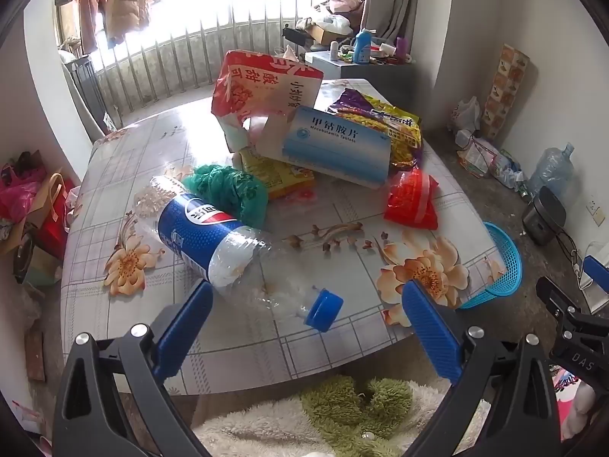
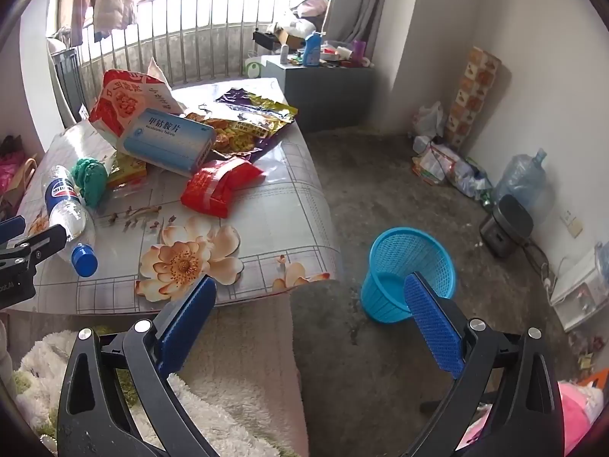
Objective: Collect trash
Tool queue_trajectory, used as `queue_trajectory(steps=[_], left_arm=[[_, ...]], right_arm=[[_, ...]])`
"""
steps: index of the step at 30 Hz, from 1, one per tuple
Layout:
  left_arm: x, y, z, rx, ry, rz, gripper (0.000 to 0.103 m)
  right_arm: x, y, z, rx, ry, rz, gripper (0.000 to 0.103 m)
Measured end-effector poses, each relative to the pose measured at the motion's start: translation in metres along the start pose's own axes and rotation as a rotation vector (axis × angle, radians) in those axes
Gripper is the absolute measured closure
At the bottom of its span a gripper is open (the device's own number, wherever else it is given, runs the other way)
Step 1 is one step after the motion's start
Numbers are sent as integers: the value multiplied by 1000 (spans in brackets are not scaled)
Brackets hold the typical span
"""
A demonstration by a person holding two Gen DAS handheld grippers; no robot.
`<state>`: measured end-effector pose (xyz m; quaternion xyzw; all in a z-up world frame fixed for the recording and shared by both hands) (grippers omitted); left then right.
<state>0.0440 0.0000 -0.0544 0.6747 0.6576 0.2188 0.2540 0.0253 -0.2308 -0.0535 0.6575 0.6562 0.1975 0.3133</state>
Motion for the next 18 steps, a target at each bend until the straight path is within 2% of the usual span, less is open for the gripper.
queue_trajectory(steps=[18], left_arm=[[3,-5,2,9,-4,1,5]], right_arm=[[4,-2,-3,-2,-1,-5,8]])
Point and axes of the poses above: each gripper's, at about its wrist camera, not at the fingertips, and z roughly the way its jaws point, x to its left, y to its top, the point moved 7 cm from there along z, roughly the way its jaws point, and after that the axes turned 3 degrees about -y, right-handed, at the moved point
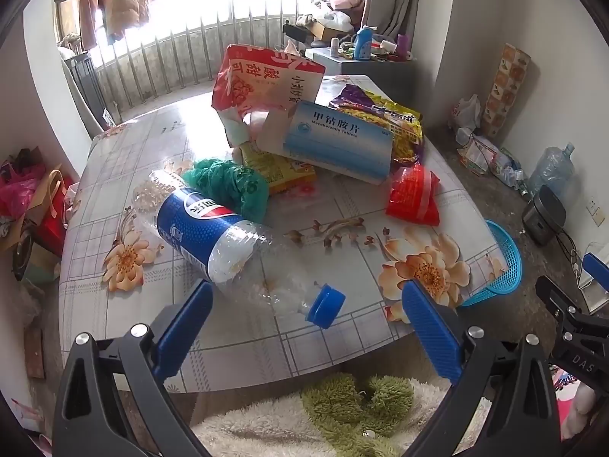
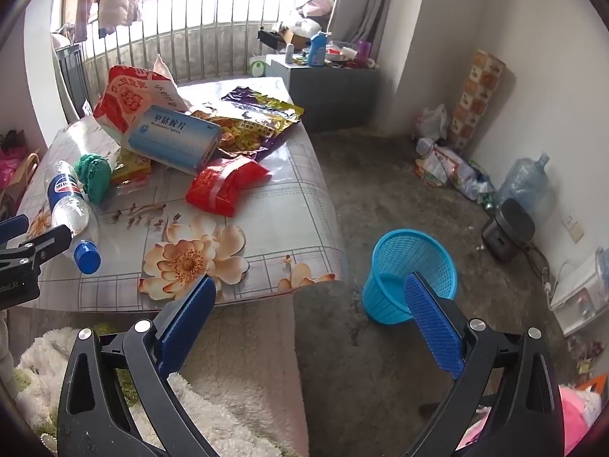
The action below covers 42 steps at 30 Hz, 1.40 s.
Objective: Collect trash
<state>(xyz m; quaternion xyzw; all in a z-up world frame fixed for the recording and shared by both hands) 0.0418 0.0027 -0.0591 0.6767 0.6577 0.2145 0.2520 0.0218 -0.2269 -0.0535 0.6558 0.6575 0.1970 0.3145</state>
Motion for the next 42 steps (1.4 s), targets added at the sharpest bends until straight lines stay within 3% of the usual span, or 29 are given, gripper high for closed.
queue_trajectory(steps=[42], left_arm=[[-4,6,1,9,2,-2,5]], right_arm=[[-2,4,-1,3,6,-4,8]])
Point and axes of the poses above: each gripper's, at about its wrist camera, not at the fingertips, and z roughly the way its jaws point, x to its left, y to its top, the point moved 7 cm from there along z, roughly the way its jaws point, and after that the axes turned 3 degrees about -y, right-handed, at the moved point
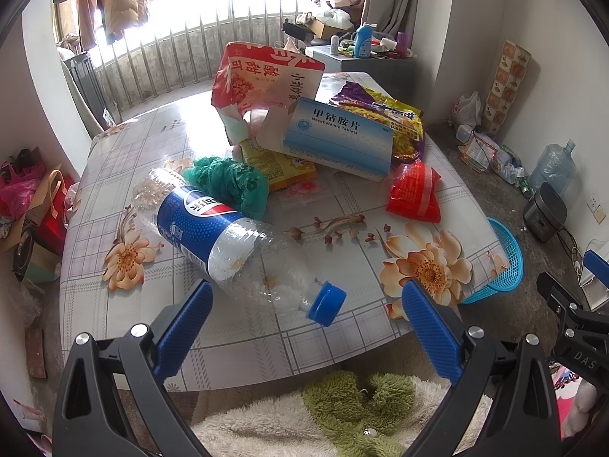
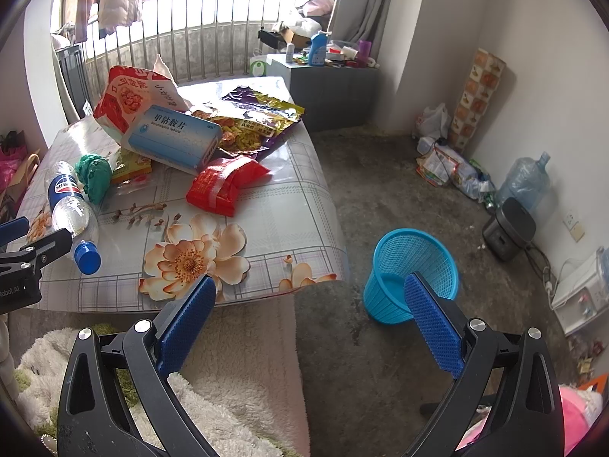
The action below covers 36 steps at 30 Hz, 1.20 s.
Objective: Collect trash
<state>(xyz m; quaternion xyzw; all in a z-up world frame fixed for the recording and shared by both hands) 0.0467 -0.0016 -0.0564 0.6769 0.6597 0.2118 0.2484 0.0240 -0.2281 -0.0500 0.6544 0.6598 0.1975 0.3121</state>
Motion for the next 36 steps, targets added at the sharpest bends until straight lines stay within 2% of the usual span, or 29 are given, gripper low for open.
queue_trajectory(steps=[30,36], left_arm=[[-6,4,1,-5,-4,0,5],[-2,-2,6,3,-16,-6,5]], right_arm=[[1,2,1,-3,2,1,8],[7,12,4,-16,8,8,8]])
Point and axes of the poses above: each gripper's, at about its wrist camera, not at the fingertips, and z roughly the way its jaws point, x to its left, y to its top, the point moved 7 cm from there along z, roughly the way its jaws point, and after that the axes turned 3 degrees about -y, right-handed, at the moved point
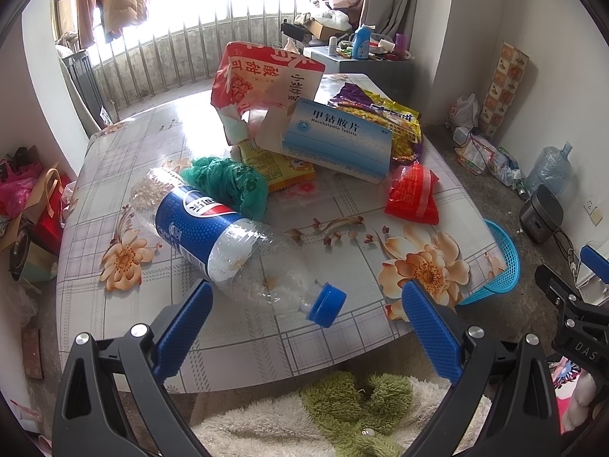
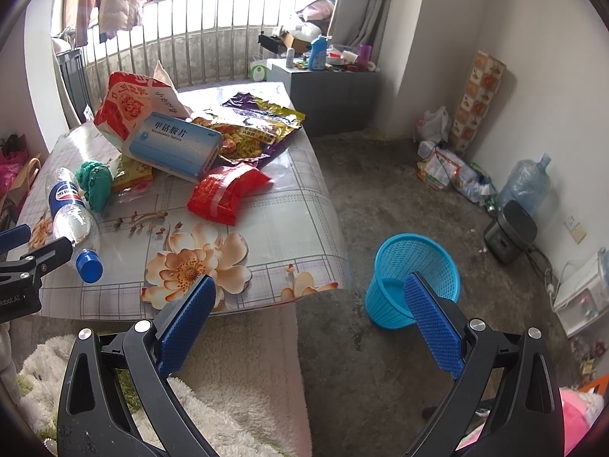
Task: Collect trash
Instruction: 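Grasp the clear Pepsi bottle with the right gripper while left gripper approaches green bag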
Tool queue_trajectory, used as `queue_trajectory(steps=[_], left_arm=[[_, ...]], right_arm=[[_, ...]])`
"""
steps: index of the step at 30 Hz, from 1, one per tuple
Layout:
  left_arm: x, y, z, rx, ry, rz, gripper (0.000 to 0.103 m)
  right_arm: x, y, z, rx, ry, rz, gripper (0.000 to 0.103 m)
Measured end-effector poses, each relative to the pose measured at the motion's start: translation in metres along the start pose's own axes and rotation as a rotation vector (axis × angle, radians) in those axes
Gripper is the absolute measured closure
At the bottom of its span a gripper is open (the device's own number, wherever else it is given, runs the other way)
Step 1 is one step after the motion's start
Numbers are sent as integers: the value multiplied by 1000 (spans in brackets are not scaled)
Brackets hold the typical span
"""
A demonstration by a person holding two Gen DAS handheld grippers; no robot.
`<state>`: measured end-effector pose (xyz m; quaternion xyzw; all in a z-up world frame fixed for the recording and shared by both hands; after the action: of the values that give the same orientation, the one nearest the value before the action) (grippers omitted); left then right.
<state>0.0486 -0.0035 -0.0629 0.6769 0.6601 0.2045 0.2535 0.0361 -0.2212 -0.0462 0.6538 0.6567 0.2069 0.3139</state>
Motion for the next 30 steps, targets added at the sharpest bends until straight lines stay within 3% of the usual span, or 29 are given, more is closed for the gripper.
queue_trajectory(steps=[3,10,15,18,23,26,30], left_arm=[[5,2,0,1,-3,-9,5],[56,24,-20,-142,-51,-85,5],[113,20,-15,-183,-56,-169,5],[143,13,-11,-213,-65,-205,5],[182,-4,8,-162,-36,-265,6],[198,-12,15,-139,-46,-308,7],[208,-19,25,-109,-85,-352,17]], right_arm=[[2,6,2,-13,14,13,8],[30,40,0,-91,137,19,8],[81,69,4,-109,318,-28,8],[130,79,8,-75,492,-85,9],[209,79,21,47,689,-207,27],[244,73,25,120,773,-279,31],[277,66,34,187,785,-399,35]])
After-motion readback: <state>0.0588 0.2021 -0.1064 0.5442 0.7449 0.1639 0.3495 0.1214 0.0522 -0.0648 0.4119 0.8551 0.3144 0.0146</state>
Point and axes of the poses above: each gripper's, at about its wrist camera, not at the fingertips, and z roughly the way its jaws point, x to its left, y to its top, the point moved 7 cm from there along z, roughly the way its jaws point, and after that the axes turned 3 degrees about -y, right-handed, at the moved point
